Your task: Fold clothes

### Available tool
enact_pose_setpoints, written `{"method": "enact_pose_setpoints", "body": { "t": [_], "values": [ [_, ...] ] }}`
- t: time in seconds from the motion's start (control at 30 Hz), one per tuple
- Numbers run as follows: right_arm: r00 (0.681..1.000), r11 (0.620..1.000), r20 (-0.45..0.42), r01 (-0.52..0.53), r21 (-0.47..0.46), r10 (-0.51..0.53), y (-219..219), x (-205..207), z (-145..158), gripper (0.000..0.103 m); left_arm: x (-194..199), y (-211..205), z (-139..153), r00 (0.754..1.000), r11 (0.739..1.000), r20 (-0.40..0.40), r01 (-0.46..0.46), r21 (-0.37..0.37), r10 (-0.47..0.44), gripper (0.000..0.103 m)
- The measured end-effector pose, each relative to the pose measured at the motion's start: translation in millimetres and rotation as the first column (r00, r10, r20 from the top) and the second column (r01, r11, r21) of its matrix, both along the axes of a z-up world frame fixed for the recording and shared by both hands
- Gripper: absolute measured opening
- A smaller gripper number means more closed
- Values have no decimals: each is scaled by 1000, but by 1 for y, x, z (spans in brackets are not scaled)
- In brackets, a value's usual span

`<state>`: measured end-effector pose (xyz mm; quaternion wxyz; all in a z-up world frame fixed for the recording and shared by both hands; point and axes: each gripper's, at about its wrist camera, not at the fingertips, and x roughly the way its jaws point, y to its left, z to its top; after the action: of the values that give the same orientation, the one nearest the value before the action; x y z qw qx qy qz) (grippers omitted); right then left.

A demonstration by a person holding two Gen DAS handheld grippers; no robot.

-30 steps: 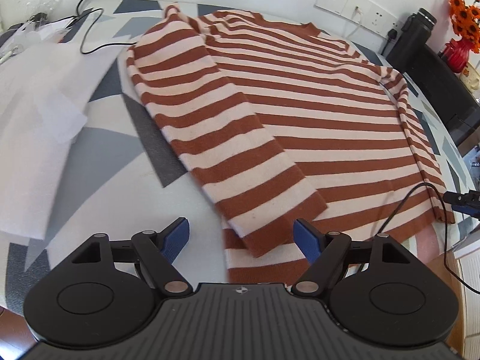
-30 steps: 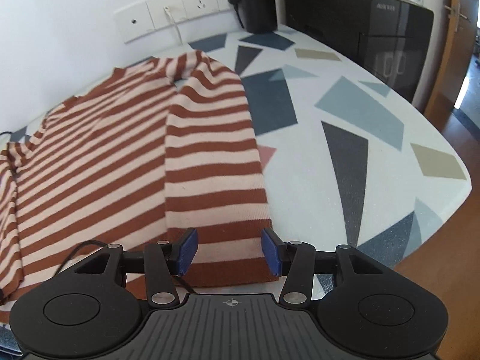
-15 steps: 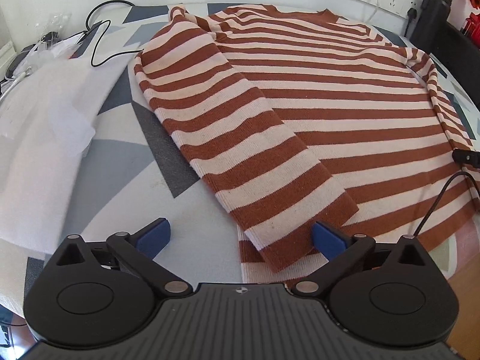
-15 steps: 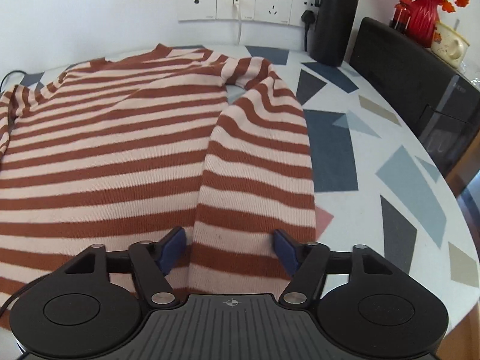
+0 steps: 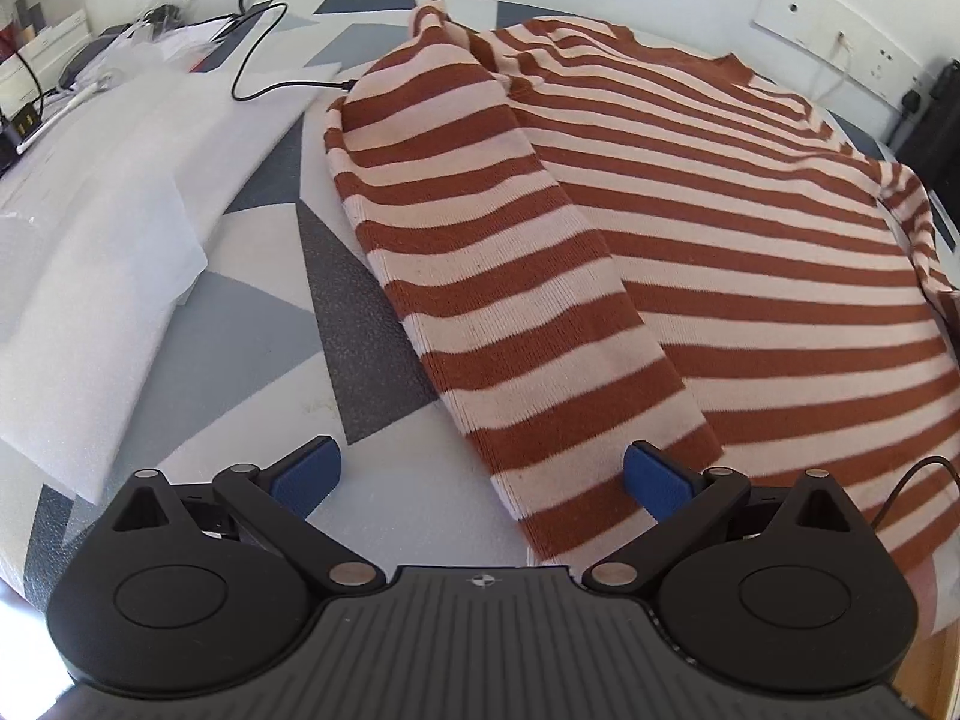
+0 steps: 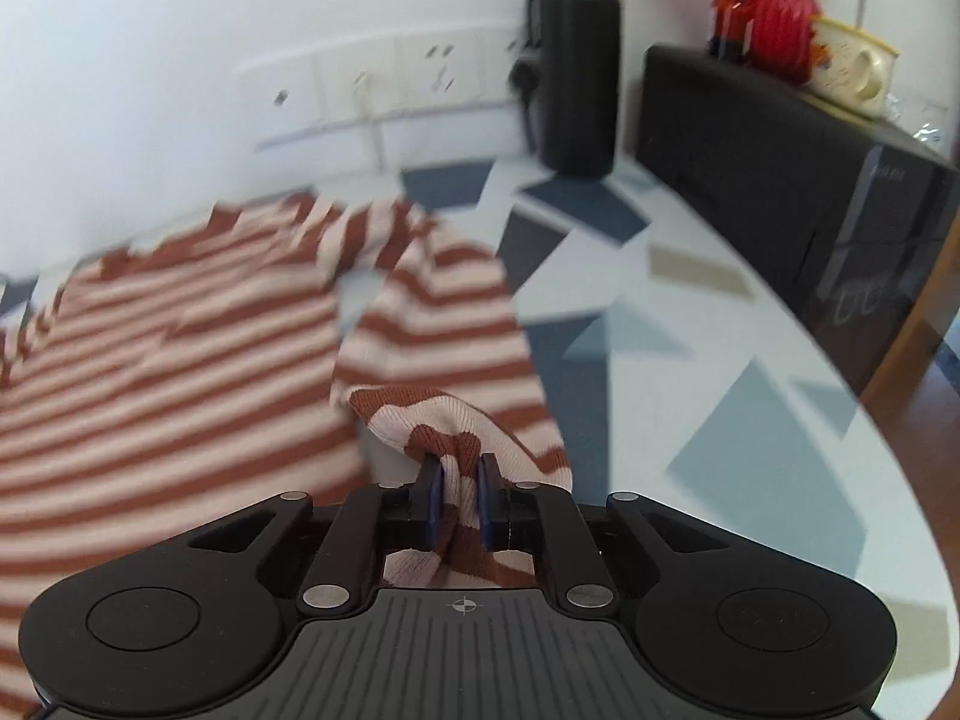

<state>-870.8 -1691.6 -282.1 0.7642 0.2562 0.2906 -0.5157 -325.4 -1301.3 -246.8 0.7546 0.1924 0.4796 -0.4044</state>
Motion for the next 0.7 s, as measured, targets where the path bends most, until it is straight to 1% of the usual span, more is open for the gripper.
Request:
{"method": "enact_pose_setpoints", "body": {
  "t": [0.03, 0.1, 0.13, 0.2, 0.27, 0.3, 0.33, 0.37, 0.4, 0.47, 0.5, 0.6, 0.63, 0.67, 0.7],
  "values": [
    [1000, 1000, 0, 14, -21, -14, -10, -3, 4, 11, 0, -2, 0, 1000, 1000, 2, -7, 7, 7, 102],
    [998, 997, -44, 51, -59, -54, -37, -9, 5, 11, 1, -4, 3, 1000, 1000, -6, -23, 5, 24, 99],
    [995, 995, -58, 75, -64, -79, -48, -12, 3, 11, -1, -6, 6, 1000, 1000, -7, -23, -13, 23, 95],
    [984, 990, -120, 128, -63, -135, -72, -14, -7, 11, -9, -11, 17, 1000, 999, 30, 10, -49, -8, 94],
    [981, 991, -146, 122, -54, -129, -77, -14, -13, 13, -21, -25, 23, 993, 996, 94, 81, -31, -77, 95],
    [980, 992, -156, 119, -50, -125, -79, -15, -15, 18, -26, -32, 23, 988, 994, 114, 112, -18, -109, 95],
    [982, 993, -146, 112, -46, -117, -76, -15, -16, 23, -29, -38, 21, 984, 991, 120, 132, -4, -130, 95],
    [985, 994, -132, 104, -42, -108, -71, -14, -16, 33, -31, -44, 19, 983, 990, 117, 139, 9, -139, 95],
    [987, 994, -123, 96, -43, -100, -65, -13, -16, 39, -32, -49, 16, 984, 990, 107, 138, 17, -139, 94],
    [990, 996, -115, 74, -45, -79, -51, -9, -12, 41, -32, -56, 11, 987, 991, 84, 134, 29, -136, 84],
    [991, 997, -115, 62, -45, -67, -44, -6, -9, 41, -33, -58, 10, 986, 990, 91, 138, 37, -141, 81],
    [996, 999, -82, 19, -37, -22, -26, -2, 1, 42, -35, -60, 8, 977, 986, 135, 157, 58, -163, 60],
    [998, 999, -68, 3, -35, -6, -21, -1, 4, 42, -33, -59, 9, 975, 985, 138, 166, 54, -172, 39],
    [998, 999, -58, -17, -42, 14, -15, 1, 8, 42, -30, -58, 11, 975, 983, 132, 176, 51, -181, 20],
    [998, 998, -57, -29, -53, 25, -10, 2, 11, 42, -24, -55, 13, 977, 983, 107, 180, 34, -182, 20]
  ]
}}
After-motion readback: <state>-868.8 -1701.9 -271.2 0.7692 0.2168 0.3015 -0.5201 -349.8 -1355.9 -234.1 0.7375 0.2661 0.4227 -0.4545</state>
